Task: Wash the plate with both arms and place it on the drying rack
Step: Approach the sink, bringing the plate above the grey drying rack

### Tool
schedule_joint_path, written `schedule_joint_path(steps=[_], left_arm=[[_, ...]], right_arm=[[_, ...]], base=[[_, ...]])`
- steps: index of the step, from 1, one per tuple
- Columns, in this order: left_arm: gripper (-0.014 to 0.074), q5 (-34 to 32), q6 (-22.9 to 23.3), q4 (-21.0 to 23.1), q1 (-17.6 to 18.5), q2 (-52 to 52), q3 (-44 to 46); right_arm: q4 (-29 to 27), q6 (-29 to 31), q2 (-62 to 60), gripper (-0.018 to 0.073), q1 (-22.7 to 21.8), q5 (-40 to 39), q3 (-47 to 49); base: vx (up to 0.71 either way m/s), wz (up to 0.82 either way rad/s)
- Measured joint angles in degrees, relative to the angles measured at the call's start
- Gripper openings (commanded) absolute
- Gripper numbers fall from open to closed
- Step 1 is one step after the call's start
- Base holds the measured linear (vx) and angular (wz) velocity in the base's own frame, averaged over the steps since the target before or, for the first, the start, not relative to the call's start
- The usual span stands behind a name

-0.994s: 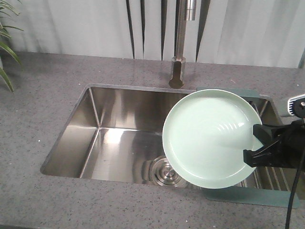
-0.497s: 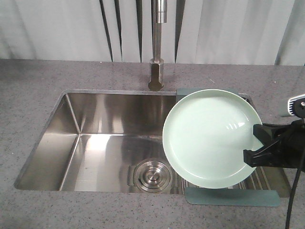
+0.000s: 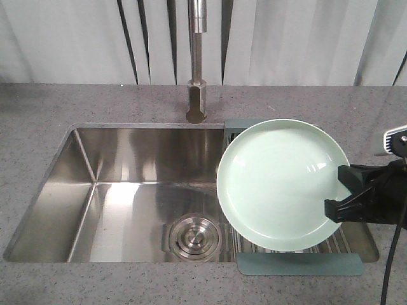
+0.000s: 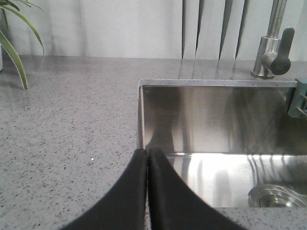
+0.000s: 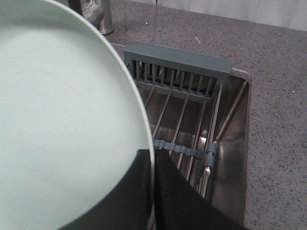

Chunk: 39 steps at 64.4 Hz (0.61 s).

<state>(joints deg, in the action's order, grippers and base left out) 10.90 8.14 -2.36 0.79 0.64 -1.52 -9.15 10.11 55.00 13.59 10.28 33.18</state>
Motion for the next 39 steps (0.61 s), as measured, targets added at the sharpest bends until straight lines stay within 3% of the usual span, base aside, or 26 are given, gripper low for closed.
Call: schedule_joint_path(steps=[39], left_arm=[[0.0004,0.0,0.0,0.0,0.0,0.0,0.0]], right_arm=[[0.0,0.0,0.0,-0.0005,0.0,0.0,0.0]], base=[[0.01,-0.04]])
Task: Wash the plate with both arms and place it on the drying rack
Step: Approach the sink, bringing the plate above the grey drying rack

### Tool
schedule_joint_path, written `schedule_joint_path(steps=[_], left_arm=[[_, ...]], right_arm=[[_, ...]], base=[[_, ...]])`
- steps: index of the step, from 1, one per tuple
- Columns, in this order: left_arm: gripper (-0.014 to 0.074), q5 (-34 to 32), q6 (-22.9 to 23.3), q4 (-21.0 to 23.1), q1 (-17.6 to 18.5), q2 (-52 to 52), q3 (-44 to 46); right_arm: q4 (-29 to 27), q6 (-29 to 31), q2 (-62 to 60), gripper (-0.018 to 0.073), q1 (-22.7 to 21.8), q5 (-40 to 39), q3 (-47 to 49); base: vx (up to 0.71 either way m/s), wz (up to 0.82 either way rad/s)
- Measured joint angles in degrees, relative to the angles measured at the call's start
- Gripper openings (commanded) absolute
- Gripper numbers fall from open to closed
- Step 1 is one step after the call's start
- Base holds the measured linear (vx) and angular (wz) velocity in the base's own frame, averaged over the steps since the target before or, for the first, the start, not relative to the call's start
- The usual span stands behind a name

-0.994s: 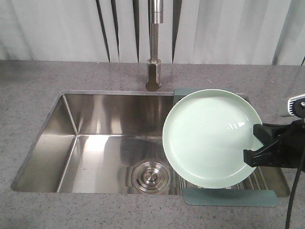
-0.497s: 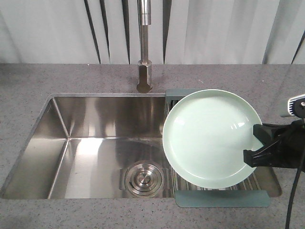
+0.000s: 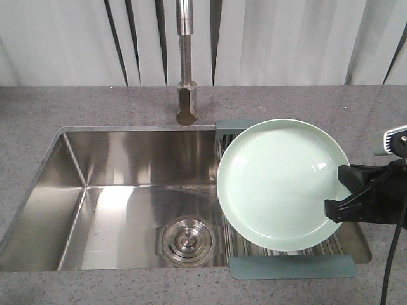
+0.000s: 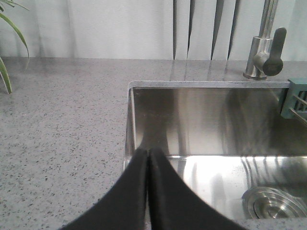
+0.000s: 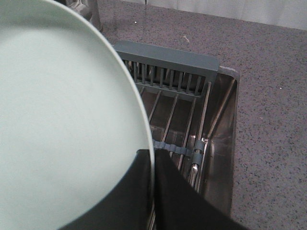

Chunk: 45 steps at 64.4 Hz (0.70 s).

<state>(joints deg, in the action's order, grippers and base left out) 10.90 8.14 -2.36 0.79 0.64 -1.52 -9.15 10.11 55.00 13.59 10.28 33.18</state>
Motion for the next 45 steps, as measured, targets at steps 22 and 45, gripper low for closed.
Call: schedule_joint_path(steps=[22,45], left_arm=[[0.0004,0.0,0.0,0.0,0.0,0.0,0.0],[0.0004,0.0,0.0,0.0,0.0,0.0,0.0]], right_arm=[[0.0,0.0,0.0,-0.0005,0.0,0.0,0.0],[0.0,0.0,0.0,-0.0005,0.0,0.0,0.0]], base=[[0.01,-0.01],[0.01,-0.02]])
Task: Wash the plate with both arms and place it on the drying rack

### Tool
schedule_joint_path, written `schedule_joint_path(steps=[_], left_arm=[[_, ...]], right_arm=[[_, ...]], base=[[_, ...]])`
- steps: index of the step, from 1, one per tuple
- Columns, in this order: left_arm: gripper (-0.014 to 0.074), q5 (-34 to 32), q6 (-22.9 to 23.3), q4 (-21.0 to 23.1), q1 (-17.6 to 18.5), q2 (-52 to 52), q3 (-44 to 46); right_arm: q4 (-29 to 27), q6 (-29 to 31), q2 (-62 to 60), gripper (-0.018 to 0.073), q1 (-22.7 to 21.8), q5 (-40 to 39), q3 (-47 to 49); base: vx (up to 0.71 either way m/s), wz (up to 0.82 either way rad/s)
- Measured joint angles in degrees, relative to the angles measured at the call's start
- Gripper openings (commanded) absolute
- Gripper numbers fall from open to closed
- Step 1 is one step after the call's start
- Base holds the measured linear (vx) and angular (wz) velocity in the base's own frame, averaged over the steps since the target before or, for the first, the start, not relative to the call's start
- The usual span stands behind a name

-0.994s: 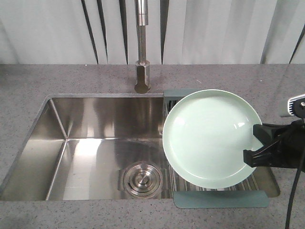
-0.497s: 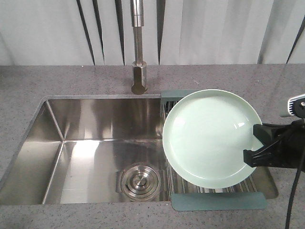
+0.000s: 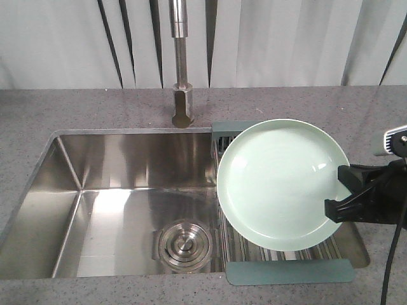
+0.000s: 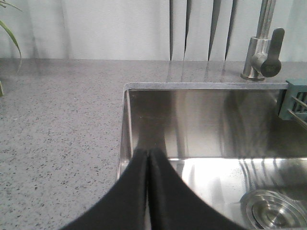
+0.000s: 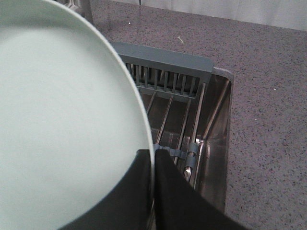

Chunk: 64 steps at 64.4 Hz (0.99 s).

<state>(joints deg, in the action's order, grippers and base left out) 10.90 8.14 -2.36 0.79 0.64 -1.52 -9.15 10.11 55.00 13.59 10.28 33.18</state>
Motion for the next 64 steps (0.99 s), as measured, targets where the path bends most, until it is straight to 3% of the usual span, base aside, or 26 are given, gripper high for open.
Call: schedule_joint_path(steps=[64], left_arm=[[0.0004,0.0,0.0,0.0,0.0,0.0,0.0]], right_arm=[[0.0,0.0,0.0,-0.0005,0.0,0.0,0.0]], base=[[0.03,-0.01]])
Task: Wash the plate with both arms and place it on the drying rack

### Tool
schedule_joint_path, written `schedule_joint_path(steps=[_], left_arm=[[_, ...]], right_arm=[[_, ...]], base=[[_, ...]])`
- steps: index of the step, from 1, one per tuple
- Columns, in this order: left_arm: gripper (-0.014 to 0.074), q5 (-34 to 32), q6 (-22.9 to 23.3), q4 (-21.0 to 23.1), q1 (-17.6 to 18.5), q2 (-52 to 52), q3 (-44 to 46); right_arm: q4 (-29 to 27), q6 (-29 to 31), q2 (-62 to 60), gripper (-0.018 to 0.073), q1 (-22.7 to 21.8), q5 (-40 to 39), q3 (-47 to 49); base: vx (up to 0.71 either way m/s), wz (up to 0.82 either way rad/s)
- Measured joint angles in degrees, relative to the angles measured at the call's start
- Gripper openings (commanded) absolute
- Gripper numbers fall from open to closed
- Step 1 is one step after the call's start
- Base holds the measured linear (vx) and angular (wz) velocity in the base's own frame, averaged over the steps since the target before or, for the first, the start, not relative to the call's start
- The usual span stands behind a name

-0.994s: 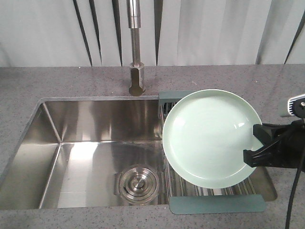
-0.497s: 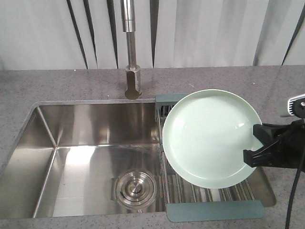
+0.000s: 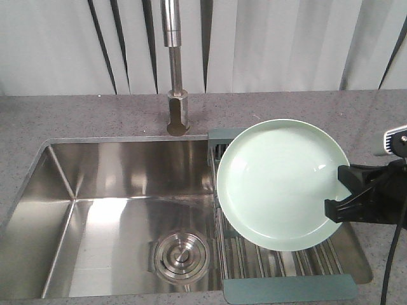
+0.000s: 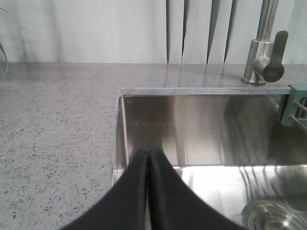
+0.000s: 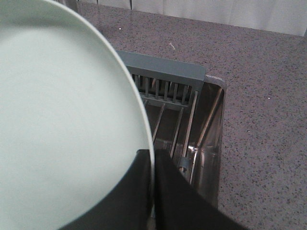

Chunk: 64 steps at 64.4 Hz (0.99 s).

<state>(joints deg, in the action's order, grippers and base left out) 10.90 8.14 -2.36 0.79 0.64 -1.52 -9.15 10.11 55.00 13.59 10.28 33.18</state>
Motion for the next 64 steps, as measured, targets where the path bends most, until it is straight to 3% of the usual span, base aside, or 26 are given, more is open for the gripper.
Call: schedule_joint_path(steps=[64], left_arm=[[0.0004,0.0,0.0,0.0,0.0,0.0,0.0]], right_arm=[[0.0,0.0,0.0,-0.0005,0.0,0.0,0.0]], base=[[0.02,0.0]])
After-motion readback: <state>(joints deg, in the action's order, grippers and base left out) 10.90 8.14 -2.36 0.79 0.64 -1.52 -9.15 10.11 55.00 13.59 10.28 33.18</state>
